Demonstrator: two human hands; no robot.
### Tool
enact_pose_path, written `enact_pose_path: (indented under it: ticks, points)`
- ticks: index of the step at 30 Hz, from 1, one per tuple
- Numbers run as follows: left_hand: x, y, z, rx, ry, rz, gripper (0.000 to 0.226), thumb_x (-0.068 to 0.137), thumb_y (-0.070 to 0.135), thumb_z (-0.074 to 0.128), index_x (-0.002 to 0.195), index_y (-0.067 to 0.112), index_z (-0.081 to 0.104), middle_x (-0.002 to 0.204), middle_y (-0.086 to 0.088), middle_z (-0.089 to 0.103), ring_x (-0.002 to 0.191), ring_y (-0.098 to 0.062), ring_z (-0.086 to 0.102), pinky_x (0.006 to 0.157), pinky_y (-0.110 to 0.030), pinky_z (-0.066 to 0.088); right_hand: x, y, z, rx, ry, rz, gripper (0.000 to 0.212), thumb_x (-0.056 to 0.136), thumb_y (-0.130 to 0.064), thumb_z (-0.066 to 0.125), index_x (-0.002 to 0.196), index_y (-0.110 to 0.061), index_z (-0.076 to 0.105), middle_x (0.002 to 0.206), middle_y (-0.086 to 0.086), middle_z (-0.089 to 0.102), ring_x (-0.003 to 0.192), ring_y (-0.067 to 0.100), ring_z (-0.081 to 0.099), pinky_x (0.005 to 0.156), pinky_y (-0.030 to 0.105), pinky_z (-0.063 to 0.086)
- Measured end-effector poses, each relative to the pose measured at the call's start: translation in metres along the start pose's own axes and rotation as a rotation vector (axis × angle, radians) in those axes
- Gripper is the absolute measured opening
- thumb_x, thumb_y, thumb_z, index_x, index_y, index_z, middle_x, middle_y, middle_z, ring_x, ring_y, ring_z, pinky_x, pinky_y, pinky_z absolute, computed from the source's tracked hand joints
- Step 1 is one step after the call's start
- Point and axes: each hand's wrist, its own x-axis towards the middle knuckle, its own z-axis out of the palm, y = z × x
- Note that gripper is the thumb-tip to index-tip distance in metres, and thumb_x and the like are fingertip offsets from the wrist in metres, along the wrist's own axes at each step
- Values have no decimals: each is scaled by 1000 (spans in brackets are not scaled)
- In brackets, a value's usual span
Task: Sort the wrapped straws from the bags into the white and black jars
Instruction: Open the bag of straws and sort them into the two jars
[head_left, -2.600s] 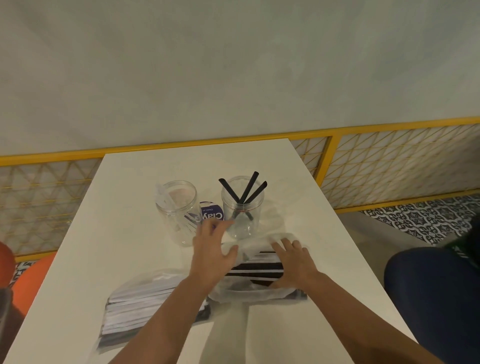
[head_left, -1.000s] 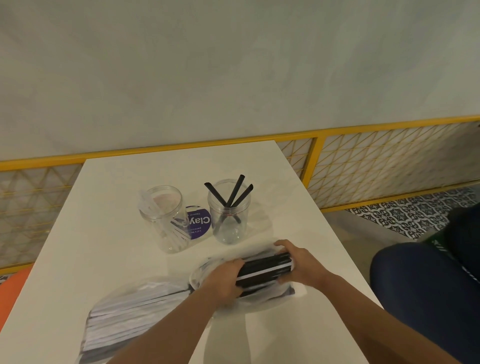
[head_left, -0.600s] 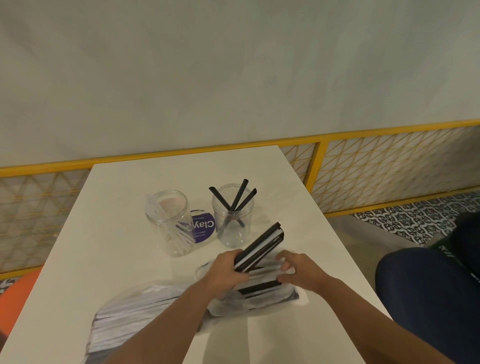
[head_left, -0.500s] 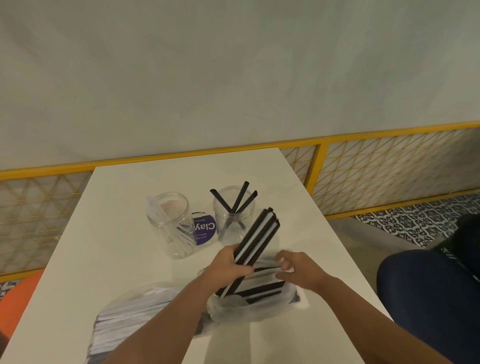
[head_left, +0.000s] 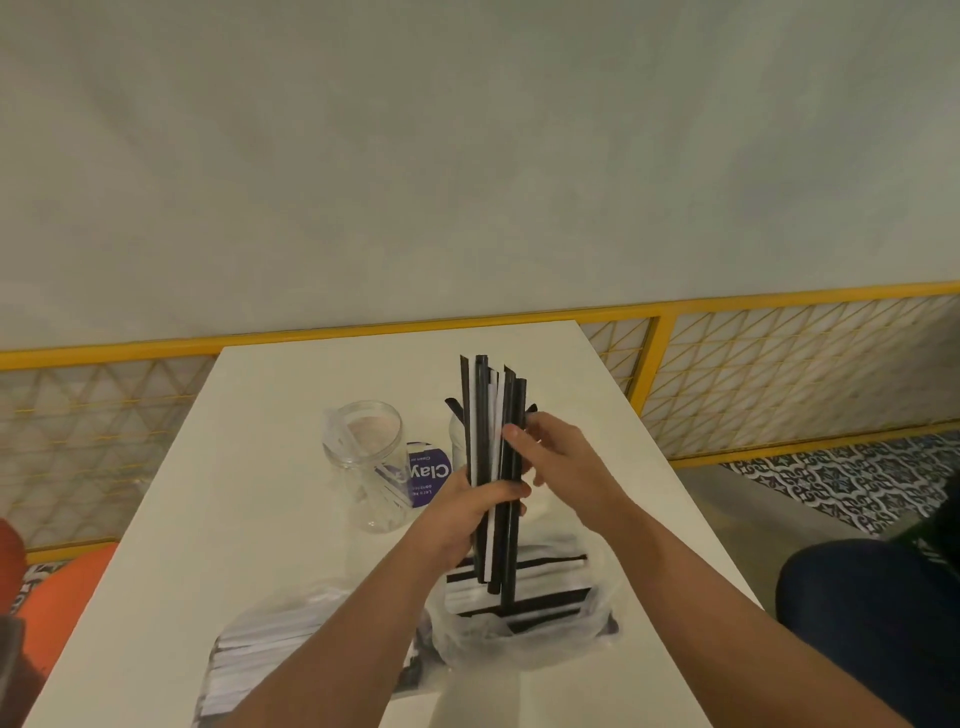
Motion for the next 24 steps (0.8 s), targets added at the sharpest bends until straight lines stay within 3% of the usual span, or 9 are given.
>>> enact_pose_path:
  ticks: [4, 7, 9, 11, 15, 17, 20, 24]
  points:
    - [-4, 3, -7, -34, 36, 10, 23, 82, 3, 64, 104, 1, 65, 82, -9, 64, 73, -16, 63, 70, -28, 52, 8, -7, 18, -23, 22, 3, 32, 88, -38, 58, 97, -7, 60, 91, 14, 66, 80, 24, 62, 76, 35, 53]
    - [-6, 5, -12, -56, 50, 38, 20, 84, 3, 62, 104, 0, 65, 82, -11, 64, 73, -16, 63, 70, -27, 54, 11, -9, 27, -58, 53, -18, 31, 90, -34, 56, 98, -4, 59, 81, 8, 61, 66, 11, 55, 59, 14, 46]
    - [-8, 7, -12, -84, 64, 43, 22, 86, 5, 62, 107, 1, 64, 80, -9, 65, 69, -14, 63, 65, -24, 54, 12, -12, 32, -40, 107, -32, 25, 91, -29, 55, 102, -6, 56, 83, 1, 59, 66, 4, 54, 55, 9, 44]
    - [-8, 8, -13, -115, 76, 36, 24, 86, 7, 62, 110, 3, 63, 77, -6, 67, 66, -13, 63, 62, -24, 53, 14, -15, 37, -9, 117, -20, 22, 93, -24, 53, 107, -7, 54, 89, 1, 60, 72, 3, 56, 62, 11, 46]
    - [-10, 5, -19, -159, 92, 17, 24, 87, 8, 62, 110, 6, 63, 73, -2, 69, 65, -11, 64, 62, -25, 53, 19, -20, 40, 94, -13, 93, 26, 96, -23, 47, 112, -4, 52, 108, 13, 63, 96, 22, 63, 84, 33, 54]
    - [-12, 5, -21, -182, 118, 7, 25, 87, 11, 64, 111, 8, 64, 78, -3, 72, 69, -12, 68, 62, -24, 54, 21, -19, 43, 107, -52, 139, 27, 98, -23, 42, 116, -5, 50, 112, 13, 61, 99, 21, 60, 86, 32, 50]
    - [-11, 2, -28, -252, 190, -26, 36, 84, 19, 69, 115, 4, 61, 94, -13, 73, 80, -21, 71, 64, -29, 56, 24, -21, 46, 158, -41, 202, 20, 99, -22, 38, 107, -6, 48, 98, 11, 58, 83, 15, 56, 69, 24, 46]
    - [-12, 3, -33, -261, 260, -32, 35, 84, 18, 68, 108, -7, 65, 76, -11, 71, 62, -17, 67, 55, -25, 53, 25, -28, 47, 335, -56, 252, 12, 100, -16, 36, 102, -7, 44, 75, 5, 57, 62, 12, 55, 46, 13, 44]
